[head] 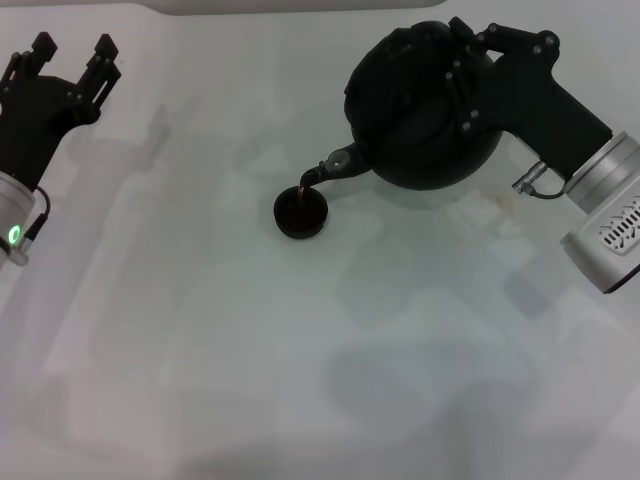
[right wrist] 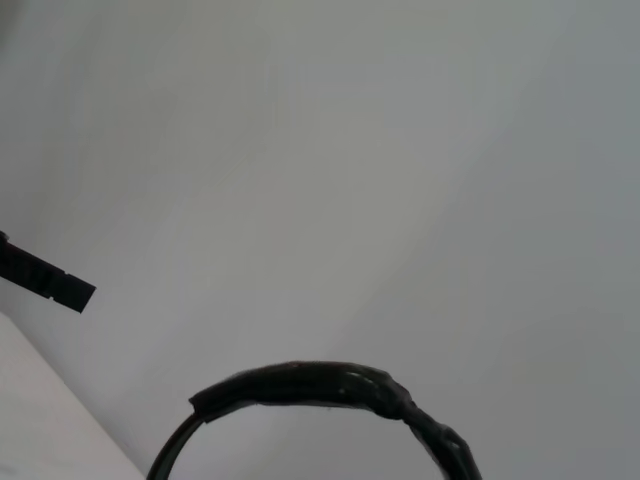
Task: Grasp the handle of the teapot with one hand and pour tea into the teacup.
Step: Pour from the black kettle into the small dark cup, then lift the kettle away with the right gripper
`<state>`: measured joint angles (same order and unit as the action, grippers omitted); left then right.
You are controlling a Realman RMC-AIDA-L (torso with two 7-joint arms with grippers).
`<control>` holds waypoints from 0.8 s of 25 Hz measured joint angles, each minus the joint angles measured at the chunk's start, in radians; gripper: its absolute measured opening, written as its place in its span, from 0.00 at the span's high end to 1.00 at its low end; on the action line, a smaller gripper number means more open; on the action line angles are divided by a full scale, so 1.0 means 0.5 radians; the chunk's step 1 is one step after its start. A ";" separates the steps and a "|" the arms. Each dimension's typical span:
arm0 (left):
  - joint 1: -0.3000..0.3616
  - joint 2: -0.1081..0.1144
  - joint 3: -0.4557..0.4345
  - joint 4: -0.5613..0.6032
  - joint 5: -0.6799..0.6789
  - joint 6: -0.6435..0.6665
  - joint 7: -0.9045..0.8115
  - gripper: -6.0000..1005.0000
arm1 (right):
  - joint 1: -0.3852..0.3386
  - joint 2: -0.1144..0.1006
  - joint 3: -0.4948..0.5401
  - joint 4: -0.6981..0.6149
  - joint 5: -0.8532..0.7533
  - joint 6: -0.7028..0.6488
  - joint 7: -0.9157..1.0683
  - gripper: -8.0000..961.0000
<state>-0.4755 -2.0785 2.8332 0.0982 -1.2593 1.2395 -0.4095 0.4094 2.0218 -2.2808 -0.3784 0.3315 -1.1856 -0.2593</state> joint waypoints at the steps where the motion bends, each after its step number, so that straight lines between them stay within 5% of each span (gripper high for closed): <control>1: 0.000 0.000 0.000 0.000 0.000 0.000 0.000 0.23 | 0.000 0.000 0.002 0.000 0.000 0.000 0.000 0.85; 20: 0.000 0.000 0.000 0.000 -0.003 0.000 0.000 0.23 | -0.003 0.000 0.009 0.005 0.003 0.000 -0.105 0.86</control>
<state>-0.4754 -2.0785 2.8332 0.0982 -1.2609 1.2395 -0.4095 0.4081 2.0218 -2.2763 -0.3758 0.3329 -1.1857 -0.3119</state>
